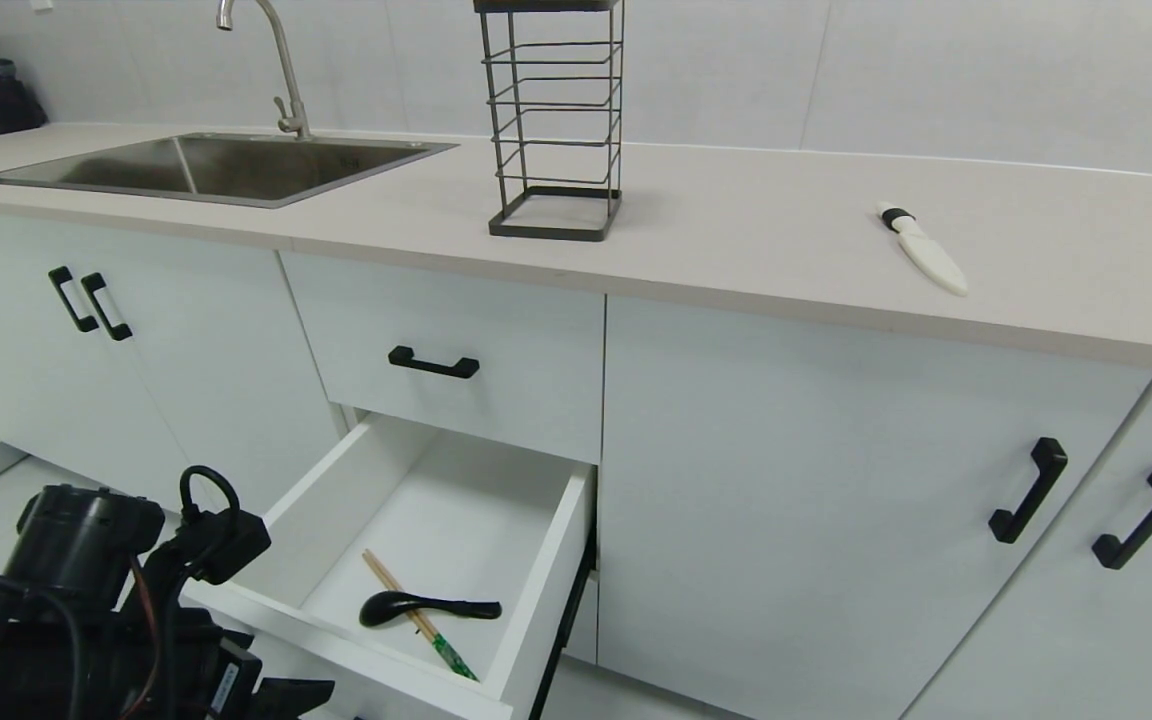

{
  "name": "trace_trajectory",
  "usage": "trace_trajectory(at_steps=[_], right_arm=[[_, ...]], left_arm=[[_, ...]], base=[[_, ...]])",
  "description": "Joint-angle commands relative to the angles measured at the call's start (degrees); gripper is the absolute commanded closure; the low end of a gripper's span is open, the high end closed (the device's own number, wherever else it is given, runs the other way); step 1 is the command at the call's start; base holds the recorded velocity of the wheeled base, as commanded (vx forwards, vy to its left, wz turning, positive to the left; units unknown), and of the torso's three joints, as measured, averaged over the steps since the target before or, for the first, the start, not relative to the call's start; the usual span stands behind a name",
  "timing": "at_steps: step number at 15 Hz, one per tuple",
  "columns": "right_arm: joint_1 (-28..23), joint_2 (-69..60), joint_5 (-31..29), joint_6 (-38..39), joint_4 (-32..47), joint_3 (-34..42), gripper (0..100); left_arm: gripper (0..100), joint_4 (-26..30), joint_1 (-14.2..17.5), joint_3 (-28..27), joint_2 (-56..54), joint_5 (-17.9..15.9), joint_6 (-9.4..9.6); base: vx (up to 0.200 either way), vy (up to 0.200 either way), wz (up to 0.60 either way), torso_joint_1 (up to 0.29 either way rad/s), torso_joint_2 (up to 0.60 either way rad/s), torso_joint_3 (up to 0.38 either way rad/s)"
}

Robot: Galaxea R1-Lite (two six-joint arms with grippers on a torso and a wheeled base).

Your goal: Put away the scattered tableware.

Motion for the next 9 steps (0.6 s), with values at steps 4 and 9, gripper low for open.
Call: trace_trajectory(at_steps=[4,9], right_arm=[[0.0,0.1,0.0,0.0,0.0,0.0,0],[0.0,0.1,0.0,0.0,0.0,0.0,0]], left_arm=[[0,-4.3,-0.2,-0.5,4.8,0.5,0.17],[0,-5.0,0.1,-5.2,9.0,0.6,0.34]], base=[[0.000,0.000,0.00,0.000,0.00,0.000],[0.000,0.000,0.00,0.000,0.00,0.000]])
